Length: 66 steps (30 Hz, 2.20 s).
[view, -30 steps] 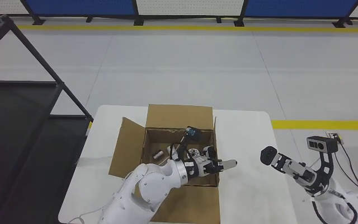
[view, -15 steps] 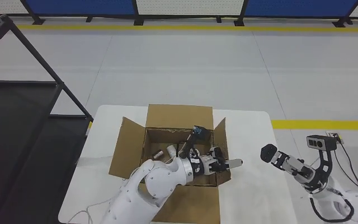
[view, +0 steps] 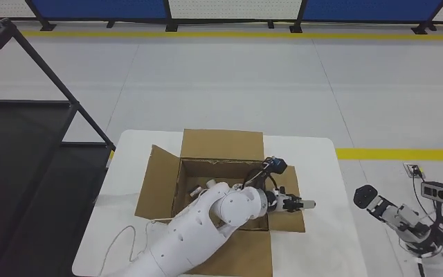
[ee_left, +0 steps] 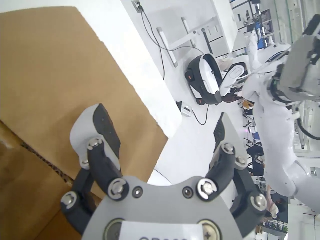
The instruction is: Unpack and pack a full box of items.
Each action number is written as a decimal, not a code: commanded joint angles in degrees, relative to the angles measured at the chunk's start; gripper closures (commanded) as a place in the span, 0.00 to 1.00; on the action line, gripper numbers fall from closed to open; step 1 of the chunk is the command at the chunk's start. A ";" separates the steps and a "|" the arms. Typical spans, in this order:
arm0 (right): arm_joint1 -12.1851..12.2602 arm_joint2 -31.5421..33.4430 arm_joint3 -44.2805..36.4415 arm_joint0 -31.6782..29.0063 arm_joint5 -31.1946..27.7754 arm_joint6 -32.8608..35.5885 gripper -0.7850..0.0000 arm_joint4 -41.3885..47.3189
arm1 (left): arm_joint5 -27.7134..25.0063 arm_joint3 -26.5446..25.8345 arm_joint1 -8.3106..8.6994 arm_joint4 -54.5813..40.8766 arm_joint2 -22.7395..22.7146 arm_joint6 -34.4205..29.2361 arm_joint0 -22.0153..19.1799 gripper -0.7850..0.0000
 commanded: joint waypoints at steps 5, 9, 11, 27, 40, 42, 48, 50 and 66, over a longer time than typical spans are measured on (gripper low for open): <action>0.18 0.46 -0.55 -0.60 -0.19 -0.19 0.00 0.71 | 1.80 5.73 -2.66 -0.71 2.44 -1.24 -2.72 0.00; 0.32 0.25 -0.26 -0.07 -0.18 -0.18 0.00 0.82 | 3.08 8.09 -3.90 -0.72 3.12 -2.29 -3.81 0.00; 0.39 0.01 0.30 0.39 -0.06 -0.05 0.00 1.26 | 3.40 9.14 -4.48 -1.31 3.08 -2.75 -4.05 0.00; 0.59 1.54 0.24 -0.63 0.21 0.22 0.00 4.37 | 3.21 11.83 -6.23 -1.31 0.86 -2.05 -3.73 0.00; 0.64 0.09 0.82 1.87 0.82 0.82 0.00 3.01 | 1.44 -8.89 -1.59 5.91 -11.06 4.51 5.79 0.00; 0.71 -0.42 0.69 2.94 1.15 1.15 0.00 2.71 | 1.74 -16.26 0.09 8.27 -15.27 3.76 9.84 0.00; 0.95 -3.14 -0.96 6.66 1.76 1.76 0.00 -1.21 | 4.82 -39.60 4.50 17.82 -28.82 -0.51 24.39 0.00; 1.04 -4.42 -1.31 8.06 1.55 1.55 0.00 -3.97 | 5.32 -45.97 5.49 19.74 -33.06 -1.51 29.32 0.00; -0.57 -25.06 -4.86 23.42 9.66 -16.92 0.00 -41.23 | -4.47 -68.14 8.59 12.93 -64.08 10.08 68.44 0.00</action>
